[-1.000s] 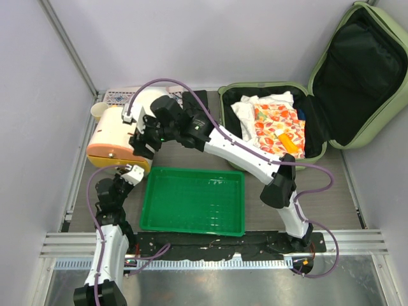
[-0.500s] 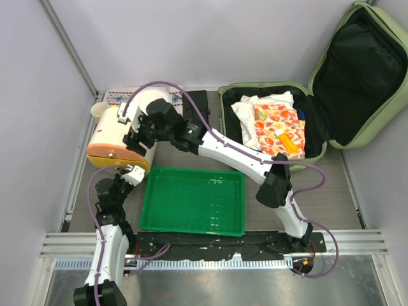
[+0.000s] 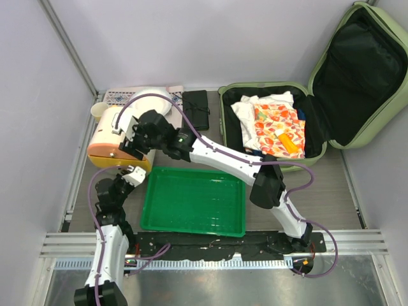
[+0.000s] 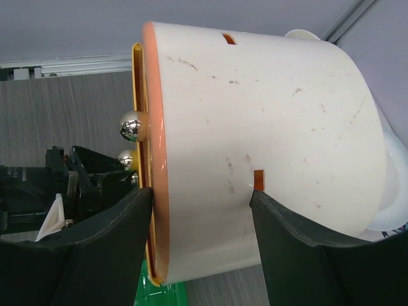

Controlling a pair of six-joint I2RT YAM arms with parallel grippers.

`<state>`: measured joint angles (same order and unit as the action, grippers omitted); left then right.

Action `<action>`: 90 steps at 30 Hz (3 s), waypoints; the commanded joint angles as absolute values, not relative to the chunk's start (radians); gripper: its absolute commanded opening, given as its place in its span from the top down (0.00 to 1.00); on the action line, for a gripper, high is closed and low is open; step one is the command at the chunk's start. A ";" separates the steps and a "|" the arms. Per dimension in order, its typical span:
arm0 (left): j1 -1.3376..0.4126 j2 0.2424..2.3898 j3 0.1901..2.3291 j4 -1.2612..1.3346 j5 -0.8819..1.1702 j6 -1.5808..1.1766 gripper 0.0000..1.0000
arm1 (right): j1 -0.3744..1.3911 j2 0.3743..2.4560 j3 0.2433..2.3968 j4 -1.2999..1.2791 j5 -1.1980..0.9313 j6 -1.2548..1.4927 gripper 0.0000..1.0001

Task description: Open, take out, and arrange the luggage

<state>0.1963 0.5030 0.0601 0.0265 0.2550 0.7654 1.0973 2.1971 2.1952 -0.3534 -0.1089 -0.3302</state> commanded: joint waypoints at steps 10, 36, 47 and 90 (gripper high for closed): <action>0.190 0.354 0.075 -0.268 0.365 0.851 1.00 | 1.062 2.255 2.253 -0.264 0.066 -0.399 0.35; 0.189 0.256 0.149 -0.584 0.394 1.017 1.00 | 1.042 2.241 2.218 -0.290 0.014 -0.344 0.41; 0.190 0.195 0.207 -0.744 0.433 1.068 0.38 | 1.040 2.237 2.223 -0.296 -0.032 -0.322 0.39; 0.187 0.861 0.449 0.098 0.376 0.447 0.94 | 0.422 1.520 1.506 -0.589 -0.268 -0.112 0.30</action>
<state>0.1871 0.8558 0.4301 -0.0589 0.3836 0.4694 0.4717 1.6077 1.5497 -0.4911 -0.2008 -0.0586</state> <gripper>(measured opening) 0.018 0.691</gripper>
